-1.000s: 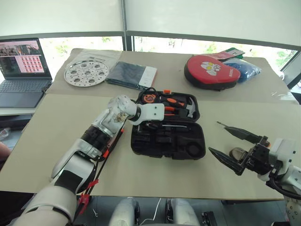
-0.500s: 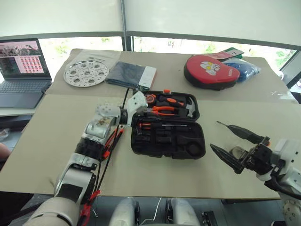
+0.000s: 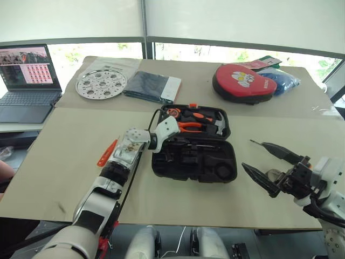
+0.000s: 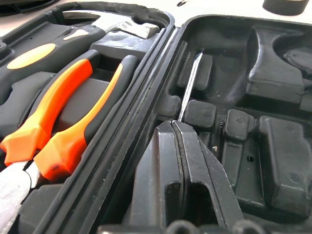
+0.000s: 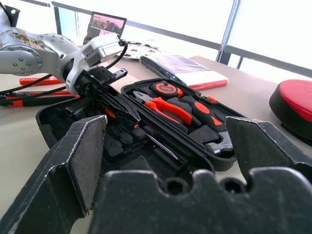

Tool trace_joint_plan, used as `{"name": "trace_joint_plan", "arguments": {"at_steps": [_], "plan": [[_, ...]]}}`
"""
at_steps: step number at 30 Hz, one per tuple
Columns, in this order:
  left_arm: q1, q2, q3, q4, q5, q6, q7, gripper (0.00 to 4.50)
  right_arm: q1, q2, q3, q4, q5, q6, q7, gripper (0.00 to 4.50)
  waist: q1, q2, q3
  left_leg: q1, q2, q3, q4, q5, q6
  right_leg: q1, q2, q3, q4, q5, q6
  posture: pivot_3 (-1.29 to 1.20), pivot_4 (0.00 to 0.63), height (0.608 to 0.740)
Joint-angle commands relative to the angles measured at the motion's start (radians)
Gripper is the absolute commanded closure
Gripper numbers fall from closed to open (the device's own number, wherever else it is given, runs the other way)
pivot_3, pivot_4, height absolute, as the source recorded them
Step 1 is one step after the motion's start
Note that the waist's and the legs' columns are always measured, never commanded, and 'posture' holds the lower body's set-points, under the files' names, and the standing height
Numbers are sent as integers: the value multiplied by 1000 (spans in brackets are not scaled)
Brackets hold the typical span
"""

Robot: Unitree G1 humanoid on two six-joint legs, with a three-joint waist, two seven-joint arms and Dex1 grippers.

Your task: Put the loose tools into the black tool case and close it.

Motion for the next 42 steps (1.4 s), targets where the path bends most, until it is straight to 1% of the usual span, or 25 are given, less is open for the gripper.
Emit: {"name": "trace_joint_plan", "arguments": {"at_steps": [1, 2, 4, 5, 7, 8, 9, 10, 11, 13, 14, 16, 18, 20, 23, 26, 28, 29, 31, 32, 34, 36, 39, 41, 42], "plan": [[30, 12, -30, 0, 29, 47, -7, 4450, 4, 5, -28, -39, 16, 2, -15, 0, 0, 1, -1, 0, 0, 0, 0, 0, 0, 0, 0, 0, 0, 0, 0, 0, 150, 740], [39, 12, -10, -23, 6, 38, -7, 4450, 8, 6, -32, -44, 15, 3, -21, 0, -1, 2, -1, 0, 0, 0, 0, 0, 0, 0, 0, 0, 0, 0, 0, 0, 150, 740], [74, 28, 91, -119, -102, -17, -33, 3941, 38, -1, -89, -44, 45, 13, -25, 0, -2, 4, -2, 0, 0, 0, 0, 0, 0, 0, 0, 1, 0, 0, 0, 0, 150, 740], [90, 39, 121, -156, -138, -32, -53, 3792, 51, -3, -110, -40, 49, 11, -21, 0, -2, 4, -2, 0, 0, 1, 0, 1, -2, -1, 0, 2, 0, 0, 0, 0, 150, 740], [137, 67, 188, -236, -221, -69, -101, 3066, 86, -4, -159, -16, 42, -9, -1, 0, -8, 4, -2, -2, 1, 1, 0, 4, -7, -4, 0, 2, 1, 0, 0, 0, 150, 740], [190, 112, 247, -304, -291, -79, -158, 2593, 124, 1, -207, 26, 24, -39, 22, 0, -10, 4, -2, -4, 1, 1, 0, 4, -8, -5, 0, 2, 1, 0, 0, 0, 150, 740], [242, 162, 296, -362, -358, -65, -220, 2326, 155, 6, -248, 65, 6, -66, 40, 0, -13, 4, -2, -4, 1, 1, 0, 4, -8, -5, 0, 2, 1, 0, 0, 0, 150, 740], [290, 213, 328, -407, -392, -50, -260, 1989, 179, 11, -280, 101, -7, -87, 54, 0, -17, 5, -2, -4, 1, 1, 0, 4, -8, -5, 0, 2, 0, 0, -1, 0, 150, 740], [336, 260, 354, -440, -411, -42, -283, 1694, 199, 14, -304, 135, -21, -110, 68, 0, -22, 5, -2, -3, 2, 1, -1, 4, -8, -5, 0, 2, 0, 0, -1, 0, 150, 740], [420, 326, 396, -490, -445, -34, -308, 945, 231, 19, -332, 203, -44, -155, 99, 0, -25, 7, -3, 0, 2, 1, -3, 4, -9, -4, 0, 3, -1, -1, -2, 0, 150, 740], [477, 358, 441, -506, -466, -47, -322, 544, 250, 24, -346, 257, -64, -193, 118, 0, -25, 9, -3, 1, 2, 1, -4, 4, -9, -3, 0, 3, -2, -1, -1, 0, 150, 740], [584, 418, 515, -519, -476, -73, -337, 36, 277, 31, -366, 351, -90, -247, 146, 0, -26, 11, -3, 2, 2, 2, -4, 2, -6, -2, -1, 4, -2, -1, -1, 0, 150, 740], [685, 463, 586, -512, -477, -99, -342, 36, 289, 35, -378, 427, -104, -285, 164, 0, -25, 11, -3, 3, 2, 4, -4, 0, -5, -2, -1, 7, -2, -1, -1, 0, 150, 740], [758, 484, 639, -516, -492, -114, -338, 36, 293, 28, -377, 476, -114, -312, 181, 0, -23, 11, -3, 4, 2, 4, -6, 0, -5, -3, -2, 8, -2, -1, -1, 0, 150, 740], [858, 489, 699, -606, -552, -68, -320, 36, 230, -31, -374, 538, -117, -317, 187, 0, -25, 13, -3, 4, 2, 4, -7, 0, -5, -3, -3, 9, -2, -4, -6, 0, 150, 740], [896, 480, 711, -684, -595, -26, -289, 36, 149, -100, -357, 576, -111, -286, 199, 0, -26, 15, -3, 5, 2, 7, -7, 0, -5, -3, -6, 12, -2, -4, -7, 0, 150, 740], [914, 463, 689, -754, -624, 0, -269, 36, 35, -200, -298, 637, -124, -236, 237, 0, -29, 15, -4, 6, 2, 8, -8, 0, -5, -3, -8, 12, -2, -4, -8, 0, 150, 740], [920, 453, 668, -800, -643, 20, -258, 36, -53, -263, -245, 689, -144, -213, 273, 0, -31, 16, -4, 7, 2, 9, -8, 1, -5, -3, -8, 12, -2, -3, -9, 0, 150, 740], [914, 437, 640, -858, -666, 47, -227, 36, -184, -339, -162, 780, -174, -187, 332, 0, -37, 16, -4, 7, 2, 13, -8, 1, -4, -4, -5, 14, -1, -3, -9, 0, 150, 740], [908, 432, 627, -885, -683, 70, -210, 36, -256, -373, -110, 841, -217, -182, 335, 0, -38, 16, -4, 8, 2, 13, -8, 1, -4, -4, -4, 14, -1, -3, -9, 0, 150, 740], [893, 420, 599, -934, -707, 108, -174, 36, -419, -437, 32, 989, -364, -116, 278, 0, -37, 16, -4, 8, 2, 13, -9, 2, -6, -4, 0, 14, -1, 0, -5, 0, 150, 740], [887, 416, 577, -964, -716, 126, -157, 36, -543, -464, 130, 1101, -457, -85, 250, 0, -32, 16, -4, 8, 2, 13, -9, 4, -10, -4, 0, 14, -1, 0, -4, 0, 150, 740], [885, 411, 547, -1012, -726, 148, -135, 36, -704, -461, 275, 1246, -555, -108, 344, 0, -27, 17, -4, 6, 2, 14, -12, 5, -11, -6, 1, 12, -2, 0, -5, 0, 150, 740], [882, 410, 547, -1017, -728, 154, -124, 36, -759, -450, 322, 1302, -579, -107, 385, 0, -29, 17, -4, 6, 2, 15, -13, 6, -11, -6, 1, 13, -2, 0, -5, 0, 150, 740], [885, 411, 549, -1019, -729, 154, -121, 36, -784, -442, 338, 1332, -592, -135, 383, 0, -29, 17, -4, 6, 2, 15, -13, 6, -11, -6, 1, 13, -3, 0, -4, 0, 150, 740]]}}
